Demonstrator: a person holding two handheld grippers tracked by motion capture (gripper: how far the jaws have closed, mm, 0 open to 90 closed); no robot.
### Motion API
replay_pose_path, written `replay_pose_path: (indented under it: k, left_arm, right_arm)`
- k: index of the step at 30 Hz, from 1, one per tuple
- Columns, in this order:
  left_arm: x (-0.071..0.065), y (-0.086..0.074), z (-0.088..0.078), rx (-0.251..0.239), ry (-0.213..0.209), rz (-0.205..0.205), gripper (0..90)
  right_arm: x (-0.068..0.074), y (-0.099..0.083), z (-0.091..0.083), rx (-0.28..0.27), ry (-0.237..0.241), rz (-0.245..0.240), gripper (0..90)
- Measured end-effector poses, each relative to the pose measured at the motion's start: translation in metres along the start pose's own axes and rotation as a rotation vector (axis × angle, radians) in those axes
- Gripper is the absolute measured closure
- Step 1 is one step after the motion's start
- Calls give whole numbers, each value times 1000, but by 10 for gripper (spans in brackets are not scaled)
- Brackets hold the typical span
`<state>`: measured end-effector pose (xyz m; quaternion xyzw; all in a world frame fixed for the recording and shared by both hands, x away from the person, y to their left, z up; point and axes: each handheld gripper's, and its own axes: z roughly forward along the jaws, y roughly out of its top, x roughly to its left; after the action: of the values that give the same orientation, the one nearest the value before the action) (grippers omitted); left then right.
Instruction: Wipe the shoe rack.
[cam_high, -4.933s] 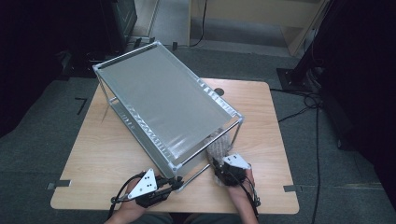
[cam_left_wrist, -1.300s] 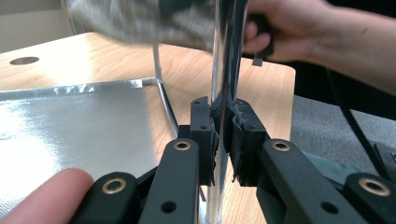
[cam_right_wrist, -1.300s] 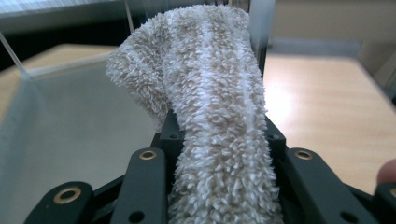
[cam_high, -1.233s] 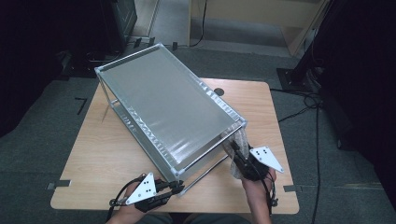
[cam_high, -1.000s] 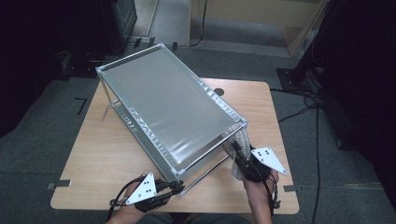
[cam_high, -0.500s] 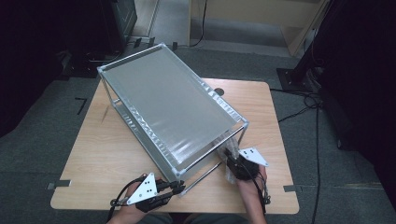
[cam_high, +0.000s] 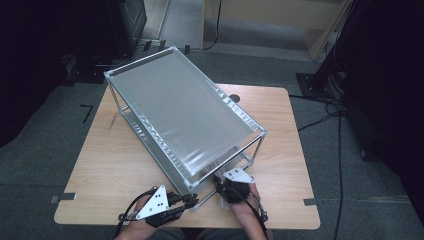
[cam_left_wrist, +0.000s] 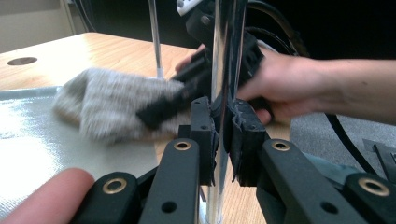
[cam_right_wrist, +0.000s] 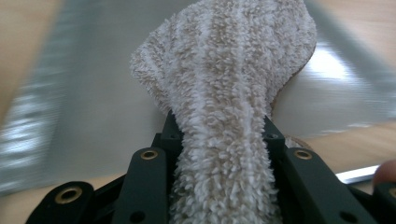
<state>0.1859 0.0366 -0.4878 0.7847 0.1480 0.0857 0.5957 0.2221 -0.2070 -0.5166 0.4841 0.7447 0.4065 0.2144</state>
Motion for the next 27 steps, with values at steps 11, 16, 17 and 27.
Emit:
replay_pose_path:
  k: [11,16,17,27]
  left_arm:
    - [0,0,0,3,4,0,816]
    - [0,0,0,3,3,1,816]
    - [-1,0,0,4,3,0,816]
    - [-3,1,3,4,3,2,816]
  right_arm:
    - [31,-4,-1,36,291,-28,657]
    - [-4,-3,3,10,163,-26,659]
    - [-11,-2,3,5,144,-15,660]
    - [-73,2,-3,-20,-137,171,657]
